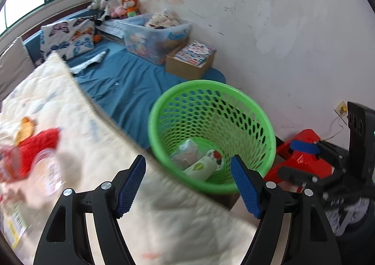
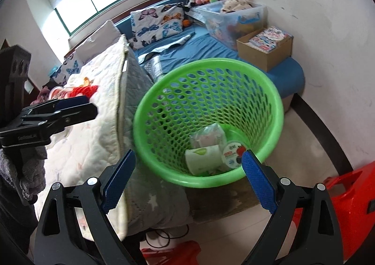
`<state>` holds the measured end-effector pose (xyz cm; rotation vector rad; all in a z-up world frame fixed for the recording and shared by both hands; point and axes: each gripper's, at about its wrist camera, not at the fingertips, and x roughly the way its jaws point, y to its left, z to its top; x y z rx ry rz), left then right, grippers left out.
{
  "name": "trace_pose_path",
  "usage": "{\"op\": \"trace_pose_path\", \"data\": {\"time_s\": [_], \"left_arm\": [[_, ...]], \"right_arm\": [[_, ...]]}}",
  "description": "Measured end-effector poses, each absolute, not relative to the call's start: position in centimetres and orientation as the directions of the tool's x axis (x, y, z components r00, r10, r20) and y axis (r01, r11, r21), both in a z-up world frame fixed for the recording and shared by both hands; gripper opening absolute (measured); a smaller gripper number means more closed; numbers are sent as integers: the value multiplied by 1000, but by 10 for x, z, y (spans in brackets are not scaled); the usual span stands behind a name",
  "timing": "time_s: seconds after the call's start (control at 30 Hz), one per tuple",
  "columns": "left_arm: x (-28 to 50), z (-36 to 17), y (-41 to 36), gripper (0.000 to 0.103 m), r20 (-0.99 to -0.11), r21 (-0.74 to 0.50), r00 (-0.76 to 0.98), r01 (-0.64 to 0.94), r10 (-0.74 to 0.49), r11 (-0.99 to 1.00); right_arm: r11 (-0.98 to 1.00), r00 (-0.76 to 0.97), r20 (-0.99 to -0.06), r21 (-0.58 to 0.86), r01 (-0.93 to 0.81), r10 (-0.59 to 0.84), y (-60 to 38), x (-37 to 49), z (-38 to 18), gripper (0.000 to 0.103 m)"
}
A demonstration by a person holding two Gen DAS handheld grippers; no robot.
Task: Collect trash
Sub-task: 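Grasp the clear plastic bottle with yellow label using the left tool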
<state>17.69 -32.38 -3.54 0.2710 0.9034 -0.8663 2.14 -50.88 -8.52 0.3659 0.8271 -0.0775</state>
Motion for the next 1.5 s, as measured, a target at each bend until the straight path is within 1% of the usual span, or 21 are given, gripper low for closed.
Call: {"op": "trace_pose_path", "data": {"time_s": [0.13,0.3,0.53,0.73,0.97,1.17,1.3,1.5], "left_arm": [[170,-27,-279,72,-766,-106,367,738,-528,667],[169,-22,-228,71,-760,-46,440,697,-478,715],[181,-20,-157,69,-774,16,484,659,-407,752],[200,-22,-117,69,-791,84,503,654,-349,752],[216,-33,-102,69,-817,133,483,689,-315,713],[226,-44,-99,69,-838,119,438,728,-325,675],[233,-48,-98,64,-846,92,405,752,-348,652],[236,-51,-99,59,-852,85,372,793,-368,604]], "right_arm": [[940,687,-720,293,174,98,-493,25,-78,91],[951,690,-714,284,125,122,-468,33,-69,91],[960,686,-710,273,59,160,-436,51,-58,91],[965,677,-711,263,4,190,-407,70,-53,91],[966,663,-716,254,-47,220,-380,89,-52,91],[965,644,-727,249,-76,238,-362,104,-56,91],[966,631,-736,243,-92,246,-351,112,-59,91],[966,614,-748,232,-112,251,-338,125,-63,91]]}}
